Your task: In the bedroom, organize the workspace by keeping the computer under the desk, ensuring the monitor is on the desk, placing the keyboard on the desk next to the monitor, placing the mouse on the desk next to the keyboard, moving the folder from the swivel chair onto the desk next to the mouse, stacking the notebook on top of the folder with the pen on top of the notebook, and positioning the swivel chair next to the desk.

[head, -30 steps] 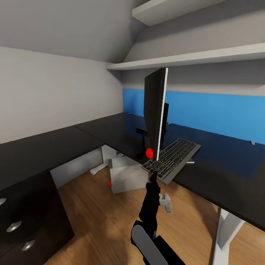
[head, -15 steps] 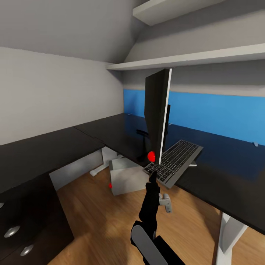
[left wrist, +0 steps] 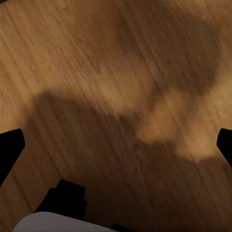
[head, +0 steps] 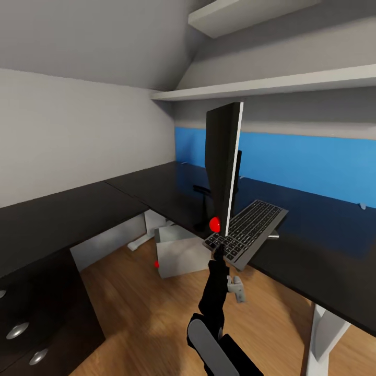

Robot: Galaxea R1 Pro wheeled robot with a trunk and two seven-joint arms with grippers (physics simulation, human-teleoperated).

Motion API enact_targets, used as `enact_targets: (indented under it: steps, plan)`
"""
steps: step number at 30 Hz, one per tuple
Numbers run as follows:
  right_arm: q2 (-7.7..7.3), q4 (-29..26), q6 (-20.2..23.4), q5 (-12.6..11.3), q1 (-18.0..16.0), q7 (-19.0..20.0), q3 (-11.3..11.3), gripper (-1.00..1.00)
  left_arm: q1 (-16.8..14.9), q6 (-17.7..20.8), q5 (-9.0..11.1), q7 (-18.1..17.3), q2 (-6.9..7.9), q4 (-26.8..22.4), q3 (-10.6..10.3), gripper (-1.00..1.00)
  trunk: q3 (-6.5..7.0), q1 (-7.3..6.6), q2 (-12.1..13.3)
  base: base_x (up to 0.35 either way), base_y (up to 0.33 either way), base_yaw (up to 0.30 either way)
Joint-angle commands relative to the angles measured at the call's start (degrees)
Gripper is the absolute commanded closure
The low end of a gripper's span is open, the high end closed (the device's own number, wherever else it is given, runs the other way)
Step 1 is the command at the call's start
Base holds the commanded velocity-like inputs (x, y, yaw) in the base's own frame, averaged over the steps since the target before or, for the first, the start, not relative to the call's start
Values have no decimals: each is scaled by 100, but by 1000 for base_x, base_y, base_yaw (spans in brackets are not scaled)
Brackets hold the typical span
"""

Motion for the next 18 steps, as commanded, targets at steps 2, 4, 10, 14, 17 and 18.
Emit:
enact_targets:
  steps: [2, 4, 10, 14, 17, 18]
  plan:
    - [0, 6, -17, 30, -6, -54, -213, -100, 1, 21, 61, 38, -3, -10, 3, -100, -5, -1, -2, 0, 0, 0]
    - [0, 8, -17, 30, -6, -54, -399, -100, 1, 21, 61, 38, -3, -7, 3, -100, -5, -1, -2, 0, 0, 0]
    - [0, 2, -17, 30, -6, -54, -560, -100, 1, 21, 61, 38, -3, -2, 3, -100, -5, -1, -2, 0, 0, 0]
    - [0, 3, -17, 32, -6, -54, -570, -100, 1, 21, 61, 38, -3, 26, -2, -100, -5, -1, -2, 0, 0, 0]
    - [0, 7, -17, 31, -6, -54, -571, -100, 1, 21, 61, 38, -3, 37, -5, -100, -5, -1, -2, 0, 0, 0]
    - [0, 6, -17, 31, -6, -54, -572, -100, 1, 21, 61, 38, -3, 38, -5, -100, -5, -1, -2, 0, 0, 0]
